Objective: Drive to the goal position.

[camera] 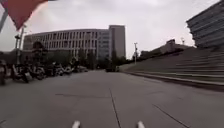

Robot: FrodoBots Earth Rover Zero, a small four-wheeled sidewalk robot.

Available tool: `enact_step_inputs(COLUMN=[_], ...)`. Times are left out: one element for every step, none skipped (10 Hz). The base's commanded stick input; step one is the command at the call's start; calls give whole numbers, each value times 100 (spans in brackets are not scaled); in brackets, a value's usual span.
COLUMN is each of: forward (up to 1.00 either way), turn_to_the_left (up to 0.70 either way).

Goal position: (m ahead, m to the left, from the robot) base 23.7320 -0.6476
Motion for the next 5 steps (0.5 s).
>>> enact_step_inputs(forward=[60,60,60,60,60], turn_to_the_left=[15,15,15,15,15])
